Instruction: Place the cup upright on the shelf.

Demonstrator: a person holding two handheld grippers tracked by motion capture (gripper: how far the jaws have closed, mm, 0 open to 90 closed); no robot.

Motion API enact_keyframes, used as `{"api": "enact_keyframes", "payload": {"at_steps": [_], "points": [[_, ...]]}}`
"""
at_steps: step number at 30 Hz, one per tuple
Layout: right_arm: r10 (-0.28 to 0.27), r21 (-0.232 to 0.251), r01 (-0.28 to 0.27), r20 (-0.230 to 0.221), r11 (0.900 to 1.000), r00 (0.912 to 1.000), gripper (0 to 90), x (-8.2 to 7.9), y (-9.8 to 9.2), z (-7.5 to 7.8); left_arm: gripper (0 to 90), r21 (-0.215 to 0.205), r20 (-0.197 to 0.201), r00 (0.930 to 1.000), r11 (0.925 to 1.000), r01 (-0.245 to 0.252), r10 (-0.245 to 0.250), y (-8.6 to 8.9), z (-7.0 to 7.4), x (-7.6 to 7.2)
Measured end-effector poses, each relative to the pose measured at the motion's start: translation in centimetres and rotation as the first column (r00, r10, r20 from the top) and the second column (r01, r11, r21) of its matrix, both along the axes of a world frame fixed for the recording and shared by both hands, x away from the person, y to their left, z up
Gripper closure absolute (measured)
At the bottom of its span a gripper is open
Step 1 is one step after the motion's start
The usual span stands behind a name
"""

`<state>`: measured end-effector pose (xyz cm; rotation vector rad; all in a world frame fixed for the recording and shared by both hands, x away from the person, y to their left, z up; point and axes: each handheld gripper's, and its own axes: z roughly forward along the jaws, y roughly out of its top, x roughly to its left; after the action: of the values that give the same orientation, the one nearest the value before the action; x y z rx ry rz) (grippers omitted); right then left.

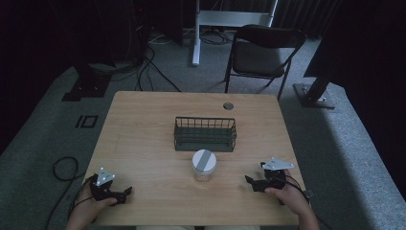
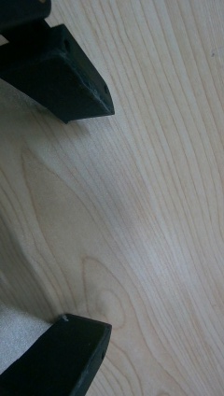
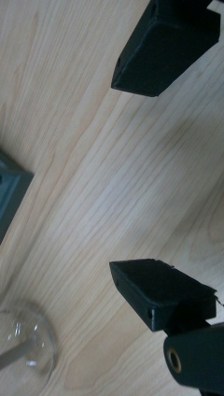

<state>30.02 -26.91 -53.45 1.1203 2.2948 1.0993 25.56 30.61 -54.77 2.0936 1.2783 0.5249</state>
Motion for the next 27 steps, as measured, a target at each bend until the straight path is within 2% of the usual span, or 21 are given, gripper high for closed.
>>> {"api": "enact_keyframes", "payload": {"at_steps": [8, 14, 18, 27], "points": [[0.053, 0.020, -0.053, 0.004, 0.998, 0.9986, 11.2, 0.0, 1.7, 0.3, 0.7, 0.000, 0.000, 1.0000, 1.0000, 0.000, 0.000, 0.0, 0.0, 0.0], [0.090, 0.015, -0.090, 0.010, 0.996, 0.9959, 11.2, 0.0, 2.9, 0.3, 0.7, 0.000, 0.000, 1.0000, 1.0000, 0.000, 0.000, 0.0, 0.0, 0.0], [0.127, 0.014, -0.127, 0.012, 0.992, 0.9919, 11.2, -0.1, 4.1, 0.4, 0.7, 0.000, 0.000, 1.0000, 1.0000, -0.001, 0.001, 0.0, 0.0, 0.0], [0.172, 0.039, -0.173, 0.026, 0.984, 0.9847, 11.2, -0.2, 6.2, 0.4, 0.7, 0.000, 0.000, 1.0000, 1.0000, 0.000, 0.000, 0.0, 0.0, 0.0]]}}
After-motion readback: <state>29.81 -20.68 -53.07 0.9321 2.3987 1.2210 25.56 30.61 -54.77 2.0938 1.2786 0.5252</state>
